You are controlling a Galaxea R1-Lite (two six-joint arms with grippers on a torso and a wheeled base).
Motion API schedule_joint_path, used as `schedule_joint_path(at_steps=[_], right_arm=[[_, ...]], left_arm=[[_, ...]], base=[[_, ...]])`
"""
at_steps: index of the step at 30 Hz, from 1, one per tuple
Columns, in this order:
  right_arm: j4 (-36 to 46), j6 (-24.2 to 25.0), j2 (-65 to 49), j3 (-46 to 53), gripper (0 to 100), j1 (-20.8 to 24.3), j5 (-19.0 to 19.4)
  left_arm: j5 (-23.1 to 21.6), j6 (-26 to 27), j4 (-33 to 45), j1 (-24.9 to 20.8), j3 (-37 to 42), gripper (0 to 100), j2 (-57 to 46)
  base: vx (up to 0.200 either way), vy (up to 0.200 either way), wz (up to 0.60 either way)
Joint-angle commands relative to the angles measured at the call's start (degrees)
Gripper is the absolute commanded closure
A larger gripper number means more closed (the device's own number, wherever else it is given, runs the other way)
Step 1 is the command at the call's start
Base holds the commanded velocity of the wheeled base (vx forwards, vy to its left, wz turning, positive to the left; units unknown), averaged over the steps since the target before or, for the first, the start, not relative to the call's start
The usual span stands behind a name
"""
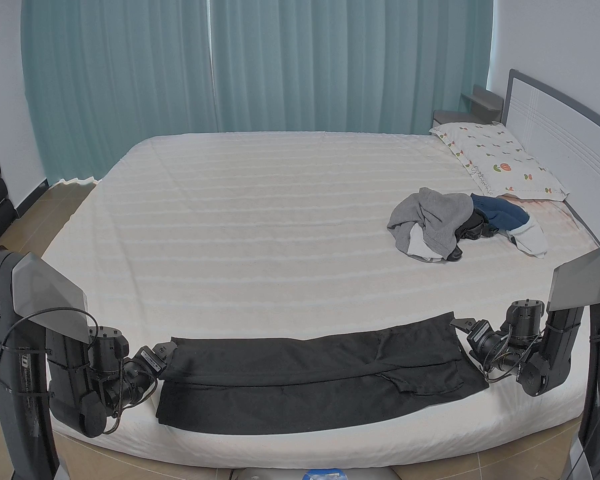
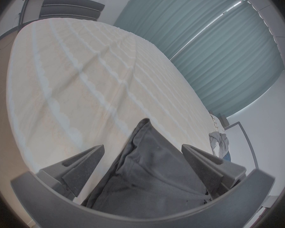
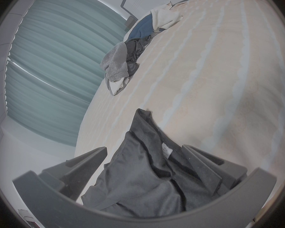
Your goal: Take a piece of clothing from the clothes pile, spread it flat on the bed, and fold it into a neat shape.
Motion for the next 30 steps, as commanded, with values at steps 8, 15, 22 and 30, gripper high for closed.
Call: schedule_joint_path(at_steps=[8,15,22,30], right_arm=[[-0.1,-0.02,0.27,0.04,0,0.32,-0.06],[-0.1,-0.11,0.36,0.04,0,0.41,-0.06],[-0.1,-0.11,0.44,0.04,0,0.5,-0.06],[-0.1,-0.11,0.44,0.04,0,0.5,-0.06]], left_arm=[[0.0,0.63,-0.93,-0.42,0.16,0,-0.19],[0.97,2.39,-1.02,-3.41,0.86,0,2.36],[1.49,5.47,-1.02,-4.2,2.27,0,3.33],[2.9,5.73,-1.02,-4.81,1.13,0,4.56]], base=[[-0.125,0.0,0.0],[0.0,0.0,0.0],[0.0,0.0,0.0],[0.0,0.0,0.0]])
